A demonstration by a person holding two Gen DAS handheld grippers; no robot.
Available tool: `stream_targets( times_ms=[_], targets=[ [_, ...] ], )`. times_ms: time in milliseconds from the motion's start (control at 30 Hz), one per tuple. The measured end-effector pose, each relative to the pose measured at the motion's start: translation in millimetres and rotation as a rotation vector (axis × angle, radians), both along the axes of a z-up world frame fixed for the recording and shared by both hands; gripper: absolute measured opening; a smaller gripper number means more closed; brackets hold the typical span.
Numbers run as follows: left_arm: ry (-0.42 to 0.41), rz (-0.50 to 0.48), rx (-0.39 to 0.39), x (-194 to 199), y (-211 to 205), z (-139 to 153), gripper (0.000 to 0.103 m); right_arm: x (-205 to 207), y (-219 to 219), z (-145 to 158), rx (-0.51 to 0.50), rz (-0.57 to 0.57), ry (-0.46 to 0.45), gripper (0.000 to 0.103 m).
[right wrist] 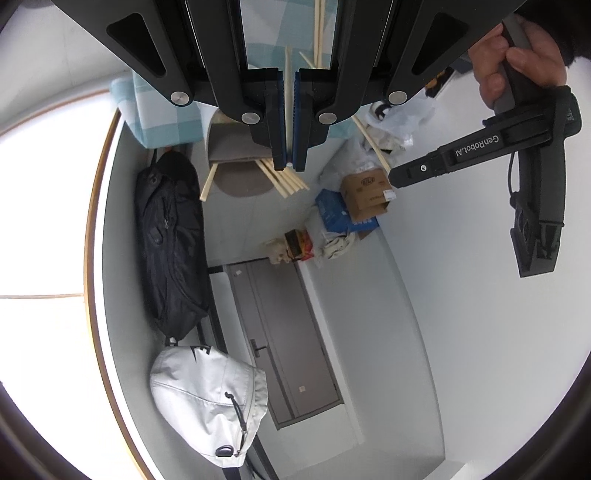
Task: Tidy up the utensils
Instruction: 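Lift the chopstick toward the holder with the left gripper while the right gripper holds its chopstick above it, then lower both held chopsticks into the utensil holder and open both grippers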
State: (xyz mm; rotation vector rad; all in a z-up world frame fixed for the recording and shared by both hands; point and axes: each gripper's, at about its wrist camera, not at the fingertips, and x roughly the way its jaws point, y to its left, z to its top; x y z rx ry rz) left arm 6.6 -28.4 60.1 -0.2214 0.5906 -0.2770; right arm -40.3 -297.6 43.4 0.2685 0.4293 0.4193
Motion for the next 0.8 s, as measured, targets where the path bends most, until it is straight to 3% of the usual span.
stream_targets(
  times_ms=[333,500,800],
  targets=[
    [-0.018,-0.006,-0.068,32,-10,43,0.002,30,-21,54,-0.009,-0.019,-0.061,0.002],
    [-0.050,-0.008,-0.062,44,-16,62,0.002,51,-34,77,0.007,-0.045,-0.084,0.002],
    [-0.045,-0.015,-0.059,81,-23,69,0.002,96,-32,88,-0.018,-0.042,-0.089,0.002]
  ],
)
